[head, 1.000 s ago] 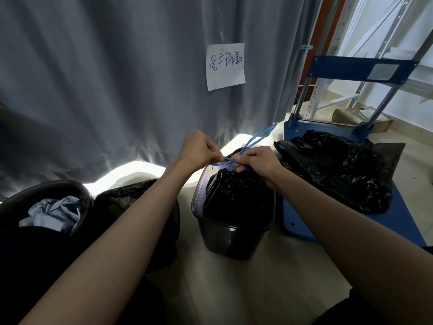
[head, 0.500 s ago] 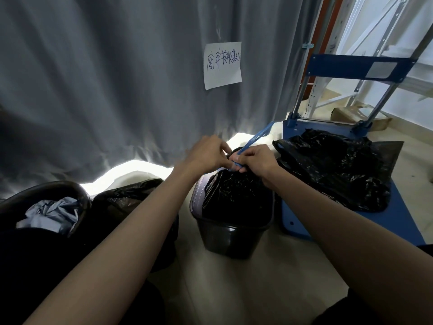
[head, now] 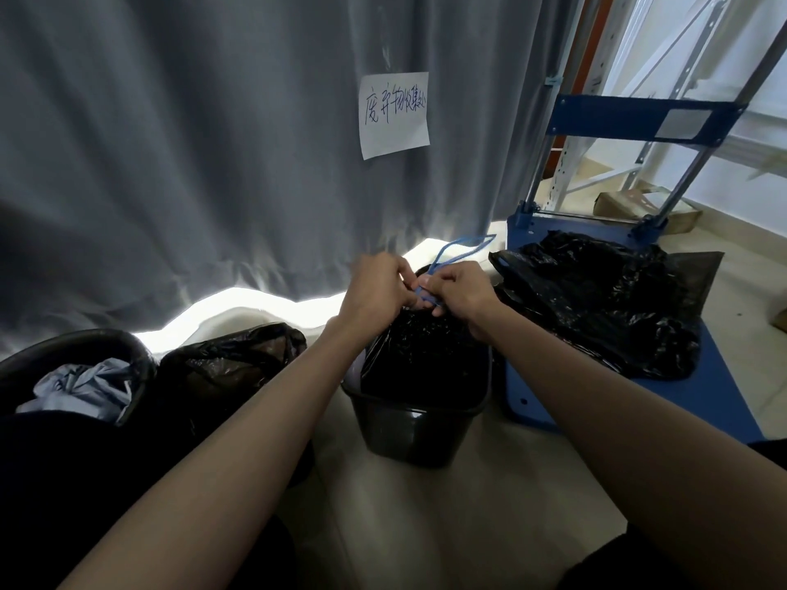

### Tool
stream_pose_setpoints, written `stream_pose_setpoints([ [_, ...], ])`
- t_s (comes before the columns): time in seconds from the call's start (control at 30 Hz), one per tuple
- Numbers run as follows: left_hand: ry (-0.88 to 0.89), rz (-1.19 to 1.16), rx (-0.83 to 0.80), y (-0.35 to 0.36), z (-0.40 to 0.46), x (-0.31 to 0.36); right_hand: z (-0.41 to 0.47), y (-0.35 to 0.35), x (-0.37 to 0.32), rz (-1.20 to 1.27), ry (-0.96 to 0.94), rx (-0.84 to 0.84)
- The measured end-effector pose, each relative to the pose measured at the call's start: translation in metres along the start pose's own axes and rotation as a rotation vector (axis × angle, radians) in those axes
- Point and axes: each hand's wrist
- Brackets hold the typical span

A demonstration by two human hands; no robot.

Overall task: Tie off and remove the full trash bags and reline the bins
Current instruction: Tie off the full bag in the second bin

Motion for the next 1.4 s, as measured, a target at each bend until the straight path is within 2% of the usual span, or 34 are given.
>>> stream_pose_setpoints([
  [0.23,0.268,0.112,0.062,0.003,-0.013,0.001,0.004,0.004,0.003,0.062,0.161,0.046],
  [0.33,0.331,0.179,0.008,0.002,-0.012,0.001,0.003,0.004,0.004,0.104,0.194,0.055],
  [0.47,0.11,0.03,-0.125,-0.005,-0.003,-0.004,0.001,0.0,-0.002,0.186,0.155,0.101],
  [0.57,-0.021,-0.074,-0.218,-0.011,0.002,-0.011,0.001,-0.004,-0.005,0.25,0.099,0.042],
  [0.7,-0.151,-0.162,-0.27,-0.015,0.002,-0.016,-0.008,-0.002,-0.003,-0.066,-0.235,-0.056],
  [0.77,-0.189,-0.172,-0.288,-0.016,0.003,-0.017,-0.013,-0.001,-0.001,-0.149,-0.326,-0.057],
  [0.93,-0.229,-0.14,-0.313,-0.019,0.005,-0.015,-0.012,-0.002,0.003,-0.236,-0.385,0.004],
  [1.1,-0.224,-0.134,-0.291,-0.017,0.006,-0.015,-0.013,-0.002,0.004,-0.234,-0.377,-0.073],
  [1.2,-0.179,-0.141,-0.276,-0.016,0.007,-0.016,-0.013,-0.002,0.002,-0.291,-0.365,-0.096],
  [1.4,-0.08,-0.092,-0.157,-0.018,0.012,-0.015,-0.012,-0.004,-0.004,-0.303,-0.414,-0.011],
])
Point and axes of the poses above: each hand's wrist, its own z-axis towards the middle knuckle, its own y-axis out of the palm, x = y × z, and after that the axes turned 15 degrees about x, right-handed
